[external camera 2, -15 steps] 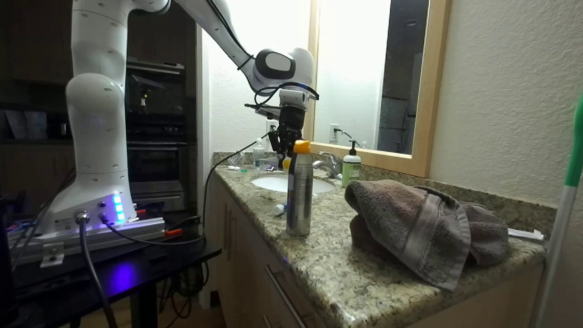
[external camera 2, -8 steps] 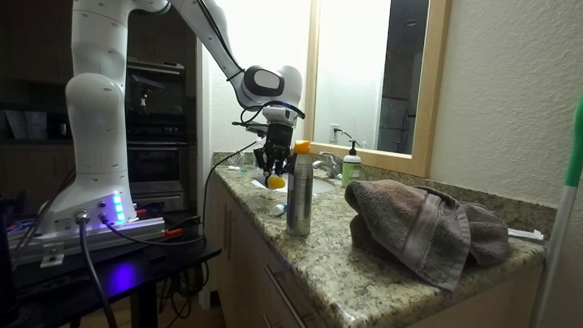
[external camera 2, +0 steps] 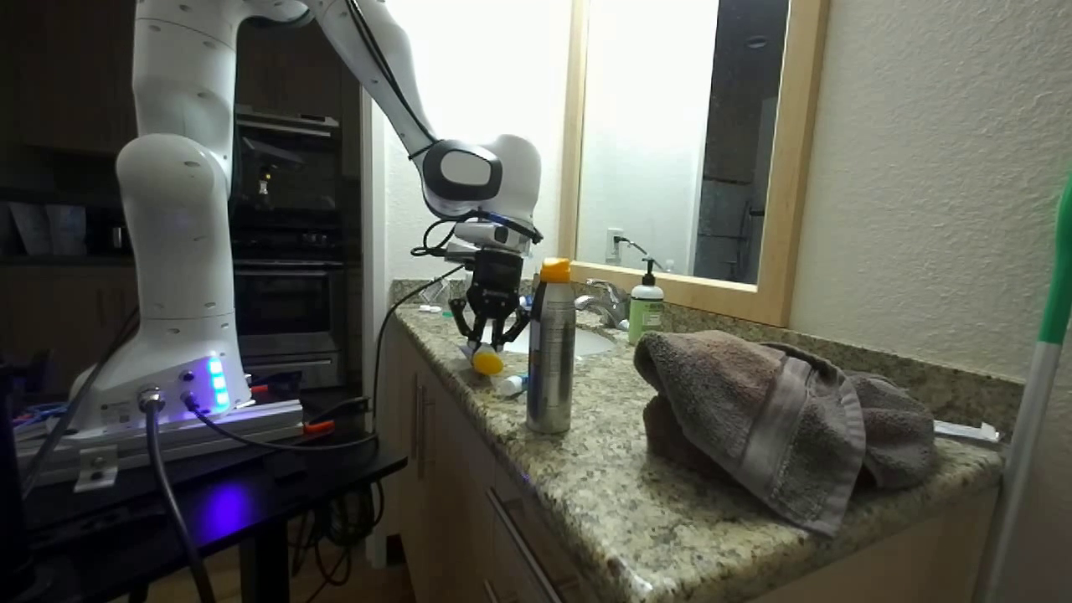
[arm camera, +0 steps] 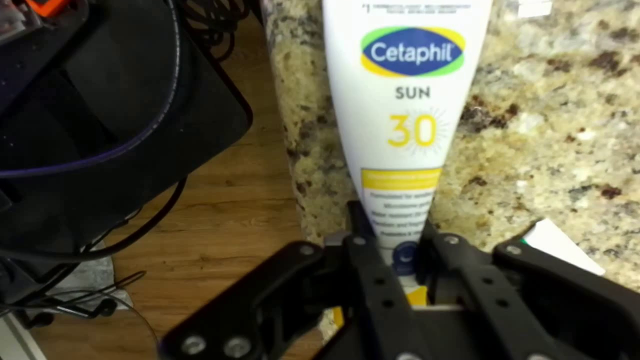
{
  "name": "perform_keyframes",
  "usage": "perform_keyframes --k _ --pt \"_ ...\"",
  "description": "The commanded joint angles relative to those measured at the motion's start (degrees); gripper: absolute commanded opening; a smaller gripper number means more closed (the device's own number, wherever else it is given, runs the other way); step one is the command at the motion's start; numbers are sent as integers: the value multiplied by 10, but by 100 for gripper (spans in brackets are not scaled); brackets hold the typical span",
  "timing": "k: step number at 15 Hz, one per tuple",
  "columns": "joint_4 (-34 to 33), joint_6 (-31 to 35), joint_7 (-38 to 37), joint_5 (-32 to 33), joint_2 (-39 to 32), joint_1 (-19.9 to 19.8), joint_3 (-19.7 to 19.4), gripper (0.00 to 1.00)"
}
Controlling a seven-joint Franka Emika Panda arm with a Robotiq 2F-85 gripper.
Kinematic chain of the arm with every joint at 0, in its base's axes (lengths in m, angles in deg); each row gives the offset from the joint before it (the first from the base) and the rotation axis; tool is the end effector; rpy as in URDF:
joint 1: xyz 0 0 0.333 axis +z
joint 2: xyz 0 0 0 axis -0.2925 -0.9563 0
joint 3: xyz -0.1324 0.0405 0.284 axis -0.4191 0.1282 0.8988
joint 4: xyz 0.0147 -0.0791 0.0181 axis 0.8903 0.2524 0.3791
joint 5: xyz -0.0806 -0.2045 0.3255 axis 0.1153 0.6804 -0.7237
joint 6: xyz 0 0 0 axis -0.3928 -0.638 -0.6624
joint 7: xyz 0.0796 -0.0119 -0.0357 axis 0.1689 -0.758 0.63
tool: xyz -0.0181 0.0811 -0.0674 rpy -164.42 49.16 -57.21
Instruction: Move the tubes forward
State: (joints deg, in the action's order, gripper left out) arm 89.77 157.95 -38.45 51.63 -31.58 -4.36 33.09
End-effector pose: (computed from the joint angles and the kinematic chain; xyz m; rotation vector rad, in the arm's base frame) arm 0.3061 -0.3465 0.2465 1.4071 -2.5923 -0.1005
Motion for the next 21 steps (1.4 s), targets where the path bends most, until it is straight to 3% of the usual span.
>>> perform_keyframes --k 1,3,4,5,8,14,15,18,21 --pt "6 37 -2 -43 -19 -6 2 5" --pt "2 42 -3 -55 -28 -4 3 5" --pt "-3 33 -1 -56 -30 -2 4 21" --pt "-3 29 6 -51 -29 -1 5 47" --pt "-16 6 -6 -26 -24 7 3 53" --pt "-63 -55 8 8 30 25 14 96" --pt "-78 -76 10 16 47 28 17 100" --pt "-127 -161 36 56 87 30 36 100" --pt "-198 -254 97 2 80 30 55 100"
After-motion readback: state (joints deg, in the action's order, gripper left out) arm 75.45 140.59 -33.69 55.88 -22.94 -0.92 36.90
